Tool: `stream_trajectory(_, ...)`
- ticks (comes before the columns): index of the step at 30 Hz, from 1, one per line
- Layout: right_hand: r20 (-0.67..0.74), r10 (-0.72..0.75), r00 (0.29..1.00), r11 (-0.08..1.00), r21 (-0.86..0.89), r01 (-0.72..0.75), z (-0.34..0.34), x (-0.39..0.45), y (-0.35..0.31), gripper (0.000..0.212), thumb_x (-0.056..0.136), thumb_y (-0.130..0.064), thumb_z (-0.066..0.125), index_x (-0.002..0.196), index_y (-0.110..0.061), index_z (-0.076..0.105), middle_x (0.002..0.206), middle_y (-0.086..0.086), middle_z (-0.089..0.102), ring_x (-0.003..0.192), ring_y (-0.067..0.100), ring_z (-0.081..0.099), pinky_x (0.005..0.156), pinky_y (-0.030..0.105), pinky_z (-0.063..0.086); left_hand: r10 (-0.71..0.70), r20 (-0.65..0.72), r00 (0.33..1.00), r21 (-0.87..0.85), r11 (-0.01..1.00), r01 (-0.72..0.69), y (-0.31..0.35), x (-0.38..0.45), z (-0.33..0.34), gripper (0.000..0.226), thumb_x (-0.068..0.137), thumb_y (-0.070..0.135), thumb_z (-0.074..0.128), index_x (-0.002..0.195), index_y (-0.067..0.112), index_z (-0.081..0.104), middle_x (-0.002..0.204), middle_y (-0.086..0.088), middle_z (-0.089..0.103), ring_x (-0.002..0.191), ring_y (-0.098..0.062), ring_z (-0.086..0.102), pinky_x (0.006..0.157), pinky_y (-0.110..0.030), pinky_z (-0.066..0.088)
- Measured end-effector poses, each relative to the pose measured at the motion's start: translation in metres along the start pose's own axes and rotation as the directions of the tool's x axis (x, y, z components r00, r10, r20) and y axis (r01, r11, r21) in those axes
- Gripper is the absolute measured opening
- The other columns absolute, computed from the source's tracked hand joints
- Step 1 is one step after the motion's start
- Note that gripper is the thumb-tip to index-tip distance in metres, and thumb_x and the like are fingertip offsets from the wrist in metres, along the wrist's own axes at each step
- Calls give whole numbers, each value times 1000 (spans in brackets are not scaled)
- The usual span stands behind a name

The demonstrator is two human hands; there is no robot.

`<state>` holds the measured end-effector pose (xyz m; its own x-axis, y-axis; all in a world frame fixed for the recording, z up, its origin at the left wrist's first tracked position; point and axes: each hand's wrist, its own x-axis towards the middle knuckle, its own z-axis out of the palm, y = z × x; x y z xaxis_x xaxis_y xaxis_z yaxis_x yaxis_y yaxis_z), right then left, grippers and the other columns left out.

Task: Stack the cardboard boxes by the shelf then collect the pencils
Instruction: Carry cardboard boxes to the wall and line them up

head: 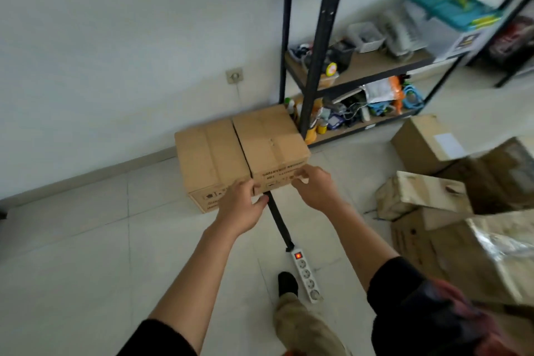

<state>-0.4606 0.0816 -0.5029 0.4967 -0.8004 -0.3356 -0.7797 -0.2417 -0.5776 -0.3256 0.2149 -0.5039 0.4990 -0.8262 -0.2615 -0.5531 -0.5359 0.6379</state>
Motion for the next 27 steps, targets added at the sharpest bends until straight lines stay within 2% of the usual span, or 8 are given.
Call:
stream_trajectory(4, -144, 37, 989, 995, 101, -22, -36, -82, 14, 27, 95, -29, 58, 120, -18, 60, 122, 4, 58, 112, 20, 55, 83, 28, 41, 87, -39, 995, -46, 995, -88, 39, -65, 0, 35, 93, 33, 61, 125, 20, 59, 131, 1, 52, 120, -18, 51, 102, -38, 43)
stream_trajectory(7, -186, 51, 981, 992, 125, -28, -51, -138, 25, 28, 95, -31, 58, 121, -20, 60, 124, 3, 57, 116, 20, 53, 83, 26, 36, 111, -28, 993, -56, 992, -113, 54, -115, 2, 34, 93, 33, 61, 125, 21, 58, 132, 0, 51, 122, -18, 49, 103, -37, 41)
stream_trajectory(10, -191, 69, 979, 986, 164, -37, -61, -183, 37, 32, 95, -33, 59, 124, -20, 59, 129, 6, 56, 119, 21, 52, 86, 27, 37, 98, -6, 995, -87, 991, -98, 65, -158, 6, 30, 93, 34, 61, 122, 24, 59, 134, 1, 51, 124, -18, 49, 103, -36, 40)
stream_trajectory(14, -182, 121, 976, 952, 299, -63, -73, -233, 54, 33, 97, -30, 57, 127, -18, 58, 125, 5, 56, 106, 17, 53, 83, 29, 42, 81, 13, 997, -148, 986, -78, 78, -214, 15, 27, 94, 34, 61, 120, 26, 60, 135, 5, 52, 127, -14, 46, 100, -31, 36)
stream_trajectory(16, -178, 146, 973, 929, 363, -73, -74, -252, 59, 32, 97, -30, 57, 126, -18, 58, 121, 4, 57, 103, 17, 54, 81, 29, 43, 66, 9, 998, -193, 979, -63, 81, -237, 21, 28, 95, 30, 61, 121, 23, 60, 132, 6, 52, 122, -6, 44, 96, -24, 31)
stream_trajectory(20, -156, 167, 973, 887, 455, -79, -61, -302, 81, 29, 96, -30, 58, 123, -19, 60, 116, 1, 59, 100, 15, 55, 74, 26, 41, 83, 33, 996, -202, 977, -74, 97, -281, 45, 26, 95, 28, 60, 122, 23, 59, 127, 9, 52, 109, 2, 39, 93, -20, 30)
stream_trajectory(24, -105, 201, 974, 867, 482, -127, -56, -360, 133, 28, 94, -30, 60, 121, -21, 63, 115, 0, 58, 103, 13, 54, 78, 26, 40, 76, 58, 995, -198, 978, -64, 129, -313, 89, 23, 95, 28, 60, 117, 25, 60, 128, 7, 53, 109, 1, 40, 91, -21, 31)
stream_trajectory(27, -103, 247, 963, 870, 462, -174, -76, -401, 190, 27, 93, -30, 61, 118, -21, 64, 114, 0, 59, 103, 15, 56, 82, 30, 47, 93, 55, 994, -213, 974, -79, 167, -336, 133, 23, 93, 29, 61, 116, 25, 61, 129, 3, 55, 115, -4, 46, 95, -23, 34)
